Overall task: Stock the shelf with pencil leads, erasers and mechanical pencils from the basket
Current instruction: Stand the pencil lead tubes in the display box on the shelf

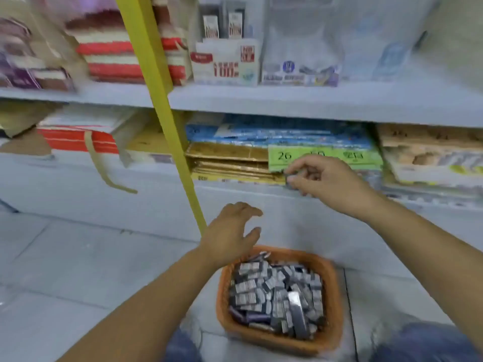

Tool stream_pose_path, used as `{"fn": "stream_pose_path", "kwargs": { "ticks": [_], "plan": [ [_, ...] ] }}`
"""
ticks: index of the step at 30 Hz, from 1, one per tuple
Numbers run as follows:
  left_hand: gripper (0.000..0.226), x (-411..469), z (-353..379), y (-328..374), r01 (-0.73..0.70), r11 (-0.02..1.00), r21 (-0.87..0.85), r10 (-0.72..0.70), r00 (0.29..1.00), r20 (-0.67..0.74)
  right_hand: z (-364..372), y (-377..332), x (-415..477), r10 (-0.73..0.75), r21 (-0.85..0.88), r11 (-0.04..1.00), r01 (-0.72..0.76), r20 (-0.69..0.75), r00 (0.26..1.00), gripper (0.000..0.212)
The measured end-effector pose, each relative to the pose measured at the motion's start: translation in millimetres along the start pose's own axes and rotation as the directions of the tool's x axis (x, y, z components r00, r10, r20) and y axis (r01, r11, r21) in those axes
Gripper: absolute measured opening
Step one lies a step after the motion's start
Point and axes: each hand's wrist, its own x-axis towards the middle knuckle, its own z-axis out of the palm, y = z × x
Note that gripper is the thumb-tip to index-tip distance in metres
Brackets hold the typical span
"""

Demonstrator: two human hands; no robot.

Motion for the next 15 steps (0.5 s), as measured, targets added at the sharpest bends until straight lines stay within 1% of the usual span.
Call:
{"fn": "stream_pose_path", "kwargs": {
  "ticks": [1,2,3,5,7,8,9,11,13,15],
  "plan": [
    [0.038,-9.0,31.6,-7.8,0.062,0.998,-0.022,-0.06,0.994,0.09,19.1,39.6,-17.1,0.151,-0.009,0.989,-0.15,0.083,0.985,0.011],
    [0.037,-20.6,59.3,-16.0,0.132,0.989,-0.074,-0.12,0.982,0.148,37.6,74.7,-34.4,0.268,-0.02,0.963,-0.268,0.141,0.953,0.011],
    [0.037,-32.4,71.9,-25.0,0.19,0.974,-0.127,-0.169,0.973,0.16,53.7,98.3,-44.6,0.324,-0.013,0.945,-0.327,0.183,0.928,0.013],
    [0.037,-55.2,118.0,-41.5,0.332,0.924,-0.19,-0.281,0.926,0.253,89.8,151.8,-77.4,0.482,-0.024,0.872,-0.49,0.228,0.846,0.019],
    [0.044,-73.2,163.0,-57.7,0.422,0.897,-0.128,-0.353,0.862,0.365,122.4,195.8,-108.4,0.608,-0.051,0.785,-0.618,0.261,0.75,0.031],
    [0.048,-81.8,181.6,-65.6,0.445,0.89,-0.099,-0.372,0.834,0.408,137.9,213.0,-123.2,0.651,-0.044,0.744,-0.666,0.272,0.709,0.039],
    [0.05,-88.9,197.6,-72.7,0.464,0.882,-0.086,-0.384,0.811,0.442,151.3,227.1,-135.8,0.678,-0.037,0.717,-0.696,0.27,0.684,0.048],
    [0.053,-95.3,218.2,-80.4,0.494,0.867,-0.062,-0.405,0.773,0.489,171.8,246.5,-153.0,0.713,-0.073,0.69,-0.72,0.243,0.658,0.068],
    [0.057,-92.6,232.0,-87.0,0.514,0.857,-0.044,-0.433,0.762,0.482,186.6,261.9,-159.2,0.754,-0.159,0.655,-0.739,0.196,0.626,0.088],
    [0.057,-84.9,244.2,-87.9,0.508,0.861,-0.035,-0.432,0.765,0.477,199.1,270.8,-161.3,0.782,-0.259,0.621,-0.74,0.141,0.607,0.099]
  ]
}}
